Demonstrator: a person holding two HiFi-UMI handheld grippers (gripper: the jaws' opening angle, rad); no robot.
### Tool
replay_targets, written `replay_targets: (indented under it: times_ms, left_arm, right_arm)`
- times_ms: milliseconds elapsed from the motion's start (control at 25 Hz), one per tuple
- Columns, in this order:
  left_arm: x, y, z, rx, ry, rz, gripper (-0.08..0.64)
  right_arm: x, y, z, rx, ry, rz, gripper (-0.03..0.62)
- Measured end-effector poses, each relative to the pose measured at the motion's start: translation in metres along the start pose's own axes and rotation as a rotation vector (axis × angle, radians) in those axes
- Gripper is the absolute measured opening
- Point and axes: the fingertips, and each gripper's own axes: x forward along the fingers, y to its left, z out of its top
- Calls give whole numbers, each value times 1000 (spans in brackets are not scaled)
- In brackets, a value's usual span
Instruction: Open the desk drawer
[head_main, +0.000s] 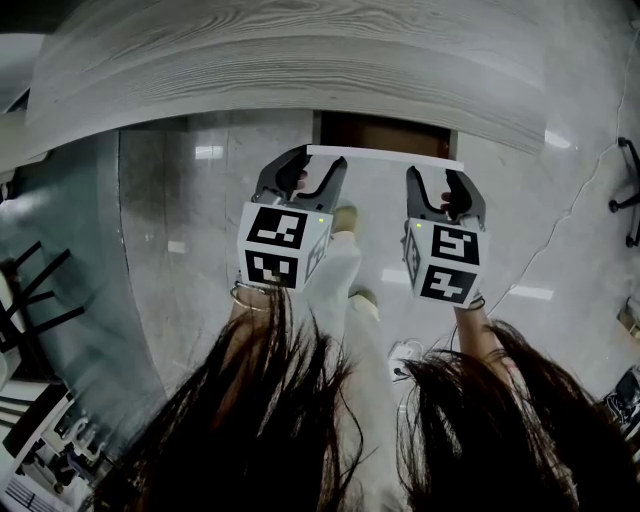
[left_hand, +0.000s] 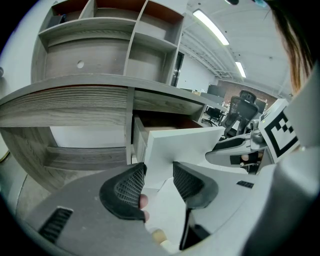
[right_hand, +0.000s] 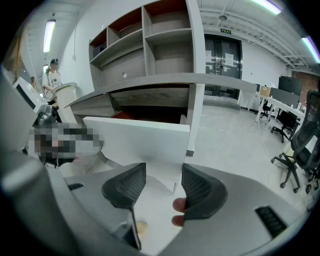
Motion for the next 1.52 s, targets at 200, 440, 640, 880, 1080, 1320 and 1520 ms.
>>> replay_targets:
  times_ms: [200, 440, 640, 880, 1080, 1320, 1520]
  left_arm:
    - [-2, -2, -3, -1, 7, 0, 170]
    - [-2, -1, -5, -1, 12, -2, 170]
    - [-13, -9, -10, 3, 12, -9, 170]
    - [-15, -10, -16, 5, 12, -10, 170]
    - [-18, -12, -20, 3, 22, -8, 170]
    - [-18, -14, -27, 5, 33, -8, 170]
    - [-18, -13, -29, 4, 40, -9, 170]
  right_arm:
    - [-2, 1, -4, 1, 5, -1, 209]
    - [-1, 2, -6, 0, 12, -2, 209]
    - [-15, 5, -13, 7, 10, -10, 209]
    - [-17, 6, -17, 7, 15, -15, 209]
    - [-19, 8, -24, 3, 22, -12, 209]
    - [-19, 9, -31, 7, 33, -10, 209]
    - [-18, 10, -32, 2, 41, -9, 209]
